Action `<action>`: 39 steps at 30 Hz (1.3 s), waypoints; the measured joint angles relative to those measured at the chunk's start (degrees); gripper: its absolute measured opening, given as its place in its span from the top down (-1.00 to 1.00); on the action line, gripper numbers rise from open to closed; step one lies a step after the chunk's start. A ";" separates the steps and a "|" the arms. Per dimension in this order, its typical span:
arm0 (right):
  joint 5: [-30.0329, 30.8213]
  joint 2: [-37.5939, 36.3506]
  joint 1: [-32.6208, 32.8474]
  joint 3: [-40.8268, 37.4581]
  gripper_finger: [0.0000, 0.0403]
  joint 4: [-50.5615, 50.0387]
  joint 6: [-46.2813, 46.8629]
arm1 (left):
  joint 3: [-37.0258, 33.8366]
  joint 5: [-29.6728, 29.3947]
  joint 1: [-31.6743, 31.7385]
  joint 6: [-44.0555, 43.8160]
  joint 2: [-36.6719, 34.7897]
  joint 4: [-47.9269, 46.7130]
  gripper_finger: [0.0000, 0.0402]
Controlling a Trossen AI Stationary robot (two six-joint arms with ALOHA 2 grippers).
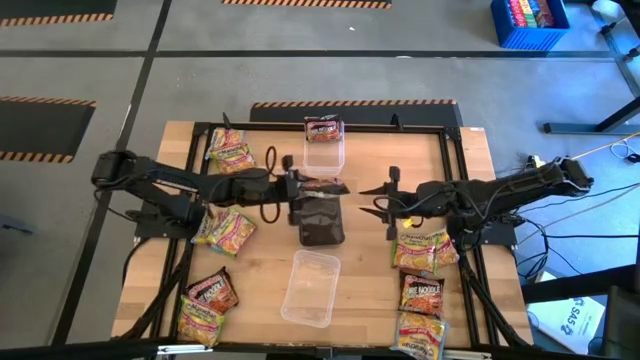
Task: Sort Maruchan noodles
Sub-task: Put the middle top black noodle pack into the top transparent bin
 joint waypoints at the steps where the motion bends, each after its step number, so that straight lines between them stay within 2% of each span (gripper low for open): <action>1: -0.74 -0.85 0.00 -0.02 0.17 -2.72 1.56 | -0.08 -1.27 -0.67 1.36 -1.15 -1.51 0.18; 6: -2.80 -1.93 -0.04 -2.65 0.13 -3.95 6.82 | -0.05 -8.30 -3.96 11.53 -3.08 -4.47 0.18; 10: -6.81 -0.39 -1.46 -8.14 0.13 6.43 9.36 | -0.06 -14.49 -5.07 28.73 -2.07 -4.91 0.18; 16: -22.12 0.75 -12.12 -13.78 0.13 19.86 19.91 | -0.06 -25.46 -4.70 48.12 1.54 -4.10 0.18; 18: -27.66 0.75 -16.98 -14.12 0.13 21.22 25.24 | -0.06 -26.86 -4.59 53.05 2.49 -3.14 0.18; 21: -34.46 0.75 -23.17 -13.75 0.13 20.10 32.57 | -0.06 -26.51 -4.63 54.84 3.49 -1.86 0.18; 24: -37.74 0.75 -27.46 -13.18 0.13 19.77 33.82 | -0.03 -26.65 -5.12 55.55 4.26 0.25 0.18; 28: -37.29 0.75 -30.48 -12.12 0.13 19.89 35.80 | -0.03 -26.27 -5.25 56.79 4.19 2.51 0.18; 31: -37.28 0.75 -30.54 -11.57 0.13 19.98 39.73 | -0.03 -26.19 -5.23 56.78 4.22 3.79 0.18; 35: -37.01 1.61 -30.42 -10.77 0.12 20.03 40.03 | -0.03 -26.12 -5.25 56.82 4.22 3.55 0.18; 39: -37.30 5.05 -30.42 -10.58 -0.03 21.33 45.24 | -0.03 -23.14 -5.12 56.82 4.22 3.74 0.18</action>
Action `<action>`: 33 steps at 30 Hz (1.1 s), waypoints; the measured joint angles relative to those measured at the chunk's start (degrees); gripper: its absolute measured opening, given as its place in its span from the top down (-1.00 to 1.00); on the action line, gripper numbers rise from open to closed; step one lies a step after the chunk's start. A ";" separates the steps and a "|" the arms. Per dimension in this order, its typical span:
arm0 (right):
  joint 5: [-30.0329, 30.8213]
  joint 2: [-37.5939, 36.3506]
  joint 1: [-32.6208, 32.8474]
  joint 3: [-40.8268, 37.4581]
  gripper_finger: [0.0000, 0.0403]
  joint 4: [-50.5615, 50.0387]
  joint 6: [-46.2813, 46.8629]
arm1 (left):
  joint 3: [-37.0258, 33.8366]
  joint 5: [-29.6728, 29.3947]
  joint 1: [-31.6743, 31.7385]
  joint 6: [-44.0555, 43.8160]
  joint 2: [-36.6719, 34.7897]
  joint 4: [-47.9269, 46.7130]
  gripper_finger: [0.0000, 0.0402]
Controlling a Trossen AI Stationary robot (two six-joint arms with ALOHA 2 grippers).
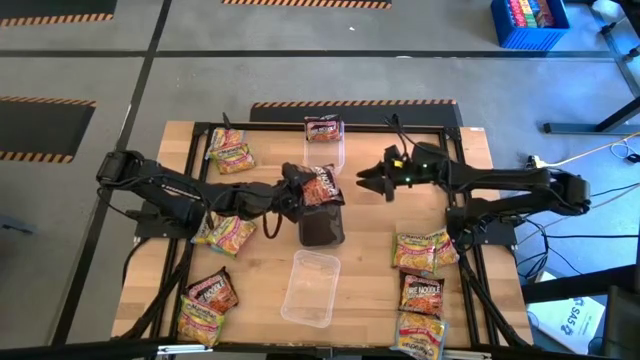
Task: Sort Maruchan noodles
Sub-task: Put the middle top black noodle pack into the top transparent bin
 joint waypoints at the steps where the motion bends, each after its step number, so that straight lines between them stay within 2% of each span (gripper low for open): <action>1: 0.08 0.98 0.00 0.00 -0.10 0.10 2.09 | 0.00 0.36 0.00 0.00 0.00 0.23 0.18; 4: -0.04 4.33 0.00 0.00 -0.31 1.03 5.03 | 0.00 1.16 -0.02 0.00 0.00 0.36 0.18; 8: -5.14 7.62 0.07 2.24 -0.55 5.83 5.39 | 0.00 1.04 0.00 -0.01 0.00 0.54 0.18; 15: -8.86 11.03 0.00 8.17 -0.84 8.00 7.80 | 0.00 1.07 0.00 -0.02 0.00 0.79 0.18; 26: -10.99 18.97 0.07 15.08 -0.89 7.43 14.20 | 0.00 2.79 0.61 0.09 0.00 3.07 0.18; 33: -12.42 20.73 0.07 18.22 -0.89 7.57 16.13 | 0.02 2.77 0.94 5.52 -0.02 6.93 0.18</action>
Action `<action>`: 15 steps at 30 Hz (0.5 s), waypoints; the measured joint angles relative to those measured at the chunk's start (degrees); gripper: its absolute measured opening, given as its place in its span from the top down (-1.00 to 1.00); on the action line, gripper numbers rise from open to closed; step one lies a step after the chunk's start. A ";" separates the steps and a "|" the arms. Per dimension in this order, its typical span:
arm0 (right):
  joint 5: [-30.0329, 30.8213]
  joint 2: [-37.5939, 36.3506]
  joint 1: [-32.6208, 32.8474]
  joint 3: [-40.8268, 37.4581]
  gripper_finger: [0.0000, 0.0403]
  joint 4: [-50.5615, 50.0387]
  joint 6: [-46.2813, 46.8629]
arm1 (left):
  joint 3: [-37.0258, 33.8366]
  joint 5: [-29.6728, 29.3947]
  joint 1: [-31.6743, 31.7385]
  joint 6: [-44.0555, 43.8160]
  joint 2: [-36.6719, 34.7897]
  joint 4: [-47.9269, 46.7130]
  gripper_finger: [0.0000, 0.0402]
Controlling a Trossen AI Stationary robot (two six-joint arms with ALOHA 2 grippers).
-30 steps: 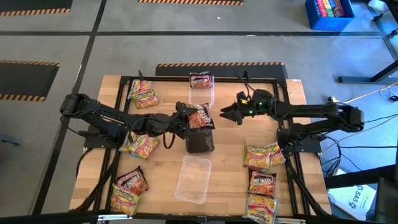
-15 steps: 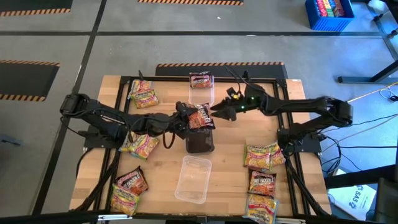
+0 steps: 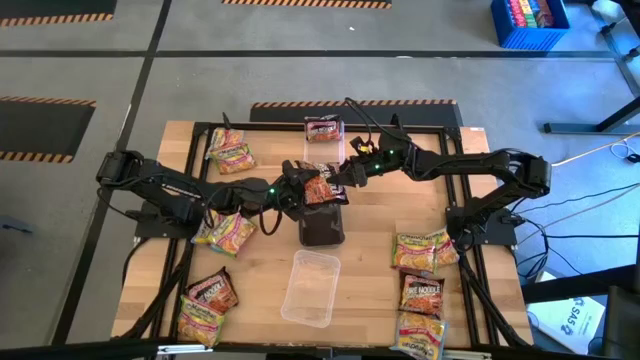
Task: Sort Maruchan noodles
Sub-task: Put the middle top black noodle pack into the top transparent bin
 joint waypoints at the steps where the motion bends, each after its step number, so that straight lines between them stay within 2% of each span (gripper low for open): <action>1: -0.05 0.00 0.00 0.33 -0.89 0.12 0.02 | 0.00 -0.02 0.00 0.34 0.00 -0.20 0.18; 5: -0.06 0.04 0.51 0.97 -0.89 -0.06 0.02 | 0.00 0.02 0.36 0.47 0.00 -0.33 0.18; 8: -0.09 0.04 0.98 1.32 -0.81 -0.02 0.02 | 0.00 0.03 0.48 0.48 0.00 -0.11 0.18; 15: 0.01 0.04 1.40 1.32 -0.34 -0.43 -0.16 | 0.02 0.79 0.46 -0.14 -0.07 0.11 0.17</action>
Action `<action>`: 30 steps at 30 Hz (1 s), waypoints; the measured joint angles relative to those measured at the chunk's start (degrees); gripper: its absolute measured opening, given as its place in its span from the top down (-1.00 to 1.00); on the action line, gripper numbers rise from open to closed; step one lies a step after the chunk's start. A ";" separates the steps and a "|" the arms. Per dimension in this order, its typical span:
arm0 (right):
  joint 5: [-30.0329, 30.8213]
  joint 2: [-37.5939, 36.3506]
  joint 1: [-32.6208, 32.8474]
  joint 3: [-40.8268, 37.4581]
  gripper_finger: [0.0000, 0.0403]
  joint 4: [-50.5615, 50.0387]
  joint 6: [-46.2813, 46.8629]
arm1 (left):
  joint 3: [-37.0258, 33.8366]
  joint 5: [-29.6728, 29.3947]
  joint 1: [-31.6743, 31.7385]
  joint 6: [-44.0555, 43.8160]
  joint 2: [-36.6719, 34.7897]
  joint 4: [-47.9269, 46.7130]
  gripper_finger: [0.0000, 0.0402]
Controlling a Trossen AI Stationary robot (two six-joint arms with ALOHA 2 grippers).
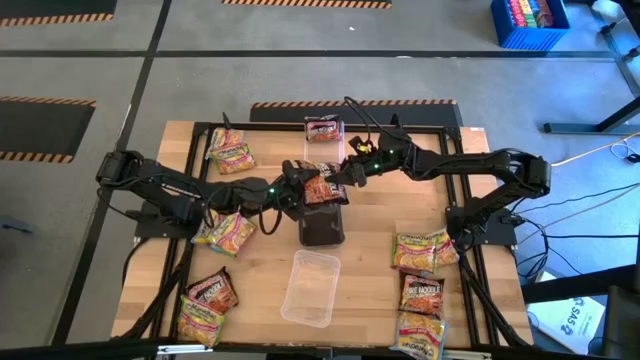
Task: Sort Maruchan noodles
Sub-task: Put the middle top black noodle pack into the top transparent bin
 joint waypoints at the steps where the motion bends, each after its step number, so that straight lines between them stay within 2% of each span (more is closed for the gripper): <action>1: -0.12 0.00 0.00 -0.02 -0.27 0.00 -0.01 | 0.00 0.10 -0.02 -0.33 -0.02 -0.08 0.16; 4: 0.11 0.00 0.00 -0.02 -0.09 0.52 0.08 | 0.00 0.03 0.00 -0.74 0.00 0.79 0.16; 8: 0.45 0.00 0.02 -0.02 0.06 0.41 0.35 | 0.00 -2.02 -0.88 -3.62 0.07 0.49 0.16; 14: 0.58 0.00 0.00 0.00 0.09 1.45 -0.06 | 0.00 -8.29 -3.43 -3.56 -0.04 0.57 0.16; 22: -1.14 -0.25 -1.59 0.02 0.18 2.32 0.03 | 0.02 -17.85 -6.61 1.66 -0.46 0.46 0.16; 26: -2.60 -0.28 -1.40 0.00 0.24 2.96 1.61 | 0.02 -17.03 -6.24 1.65 -0.48 0.48 0.16; 30: -1.58 -0.10 -0.18 0.00 0.23 2.49 3.61 | 0.02 -13.43 -5.06 1.67 -0.50 0.43 0.16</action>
